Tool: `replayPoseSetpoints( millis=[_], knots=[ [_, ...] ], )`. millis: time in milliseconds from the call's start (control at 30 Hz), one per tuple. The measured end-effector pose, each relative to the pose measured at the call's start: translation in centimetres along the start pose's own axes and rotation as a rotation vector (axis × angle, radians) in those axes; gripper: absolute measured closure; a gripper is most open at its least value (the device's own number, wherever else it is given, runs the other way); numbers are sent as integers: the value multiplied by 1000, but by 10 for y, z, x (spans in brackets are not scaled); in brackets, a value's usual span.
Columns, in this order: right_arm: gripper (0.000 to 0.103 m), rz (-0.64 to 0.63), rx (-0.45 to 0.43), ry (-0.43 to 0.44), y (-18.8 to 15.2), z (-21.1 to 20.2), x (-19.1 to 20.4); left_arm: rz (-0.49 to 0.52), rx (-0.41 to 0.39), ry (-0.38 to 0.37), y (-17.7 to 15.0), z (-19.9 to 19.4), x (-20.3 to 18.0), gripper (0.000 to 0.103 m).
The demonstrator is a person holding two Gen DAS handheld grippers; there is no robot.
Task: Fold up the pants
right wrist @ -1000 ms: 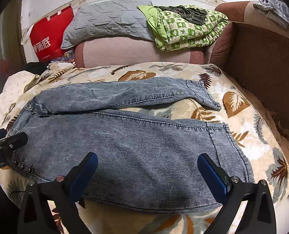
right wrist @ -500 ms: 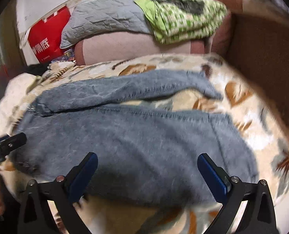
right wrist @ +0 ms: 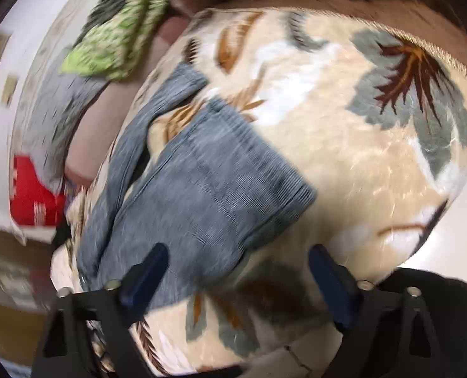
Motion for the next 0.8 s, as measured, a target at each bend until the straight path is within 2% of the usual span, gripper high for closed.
replayPoseSetpoints(
  millis=[33, 100, 167, 200, 233, 267, 300, 333, 367, 433, 500, 600, 700, 800],
  knots=[
    [22, 24, 0, 8, 6, 3, -3, -3, -1, -1, 1, 0, -1, 2],
    [23, 68, 0, 23, 14, 7, -11, -16, 6, -6, 4, 3, -1, 2],
    [25, 46, -13, 11, 23, 7, -11, -45, 7, -23, 10, 3, 0, 6],
    [26, 50, -13, 7, 27, 9, -13, -58, 5, -28, 15, 4, 0, 17],
    [36, 50, -17, 3, 29, 8, -13, -69, 2, -29, 21, 4, 2, 35],
    [63, 46, -27, -15, 32, 7, -16, -77, 7, -38, 22, 2, 3, 45],
    [77, 47, -28, -34, 33, 7, -19, -89, 20, -47, 25, 4, 4, 63],
    [80, 52, -15, -29, 30, 9, -19, -105, 34, -44, 25, 5, 5, 70],
    [81, 51, -6, -26, 29, 11, -19, -120, 41, -48, 28, 6, 6, 71],
    [81, 35, -12, -29, 31, 11, -18, -130, 43, -53, 30, 5, 8, 87],
    [82, -3, -20, -37, 33, 10, -12, -117, 36, -58, 30, 4, 5, 95],
    [85, -64, -36, -47, 37, 5, -1, -120, -14, -52, 34, -7, 5, 97],
    [85, -134, -90, -80, 45, -13, 10, -110, -129, -61, 42, -41, 1, 98],
    [85, -183, -130, -99, 51, -30, 19, -97, -185, -74, 37, -67, 0, 98]
  ],
)
Point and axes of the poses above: each gripper's, at about its wrist camera, not at the fingertips, and z roughly the way its jaws point, x to its left, y to its top, the point moved 10 cm from there along z, roughly the way its jaws point, and after that the axes turned 10 degrees about -z, right-handed, at the moved point
